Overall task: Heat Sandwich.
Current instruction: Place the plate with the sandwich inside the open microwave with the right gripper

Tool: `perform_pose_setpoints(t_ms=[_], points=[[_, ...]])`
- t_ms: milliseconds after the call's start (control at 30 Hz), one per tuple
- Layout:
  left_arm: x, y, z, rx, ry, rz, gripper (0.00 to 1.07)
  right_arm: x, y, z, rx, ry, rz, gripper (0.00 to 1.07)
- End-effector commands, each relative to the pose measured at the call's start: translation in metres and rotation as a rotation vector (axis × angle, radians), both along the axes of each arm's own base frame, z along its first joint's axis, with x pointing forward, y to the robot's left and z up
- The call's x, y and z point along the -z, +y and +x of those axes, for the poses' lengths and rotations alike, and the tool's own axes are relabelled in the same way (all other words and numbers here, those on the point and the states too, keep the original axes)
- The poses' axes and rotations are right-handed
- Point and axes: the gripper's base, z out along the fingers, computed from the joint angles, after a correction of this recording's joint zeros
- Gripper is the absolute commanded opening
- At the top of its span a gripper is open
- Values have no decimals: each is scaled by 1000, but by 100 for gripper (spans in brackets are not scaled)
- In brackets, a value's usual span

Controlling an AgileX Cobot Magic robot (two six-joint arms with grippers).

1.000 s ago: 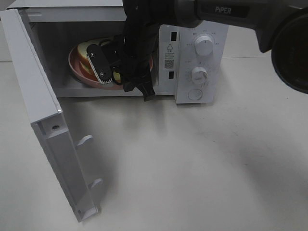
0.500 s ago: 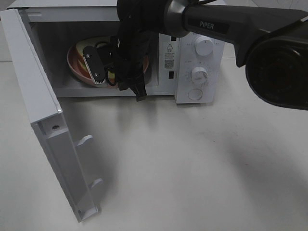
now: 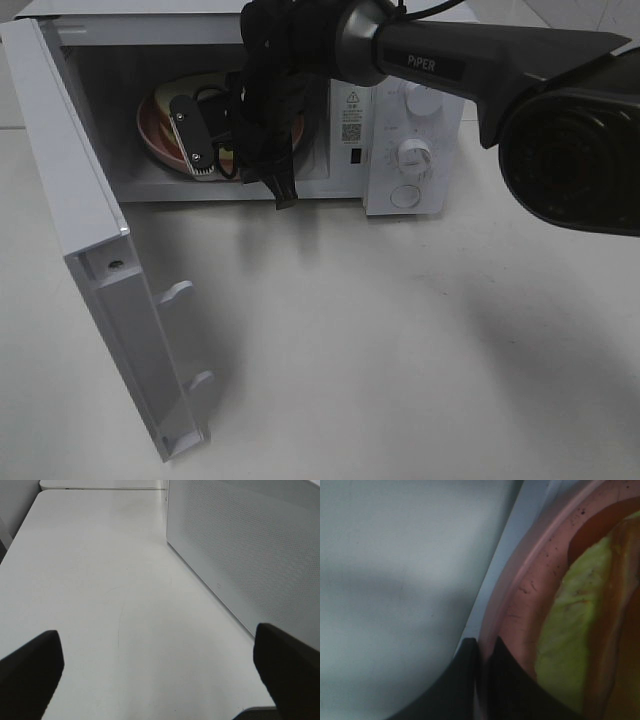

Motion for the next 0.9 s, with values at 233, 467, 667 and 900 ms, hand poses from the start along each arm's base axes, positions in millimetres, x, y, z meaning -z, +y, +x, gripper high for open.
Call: perform_pose_setpoints(t_ms=[233, 467, 667, 900], points=[[0, -1, -2, -1, -25, -9, 98, -4, 1, 6, 94, -30, 63, 27], [0, -1, -2, -1, -25, -9, 98, -4, 1, 5, 103, -24, 69, 42], [0, -1, -2, -1, -25, -9, 98, -4, 1, 4, 122, -7, 87, 46], [0, -1, -2, -1, -25, -9, 98, -12, -1, 1, 127, -15, 104, 52]])
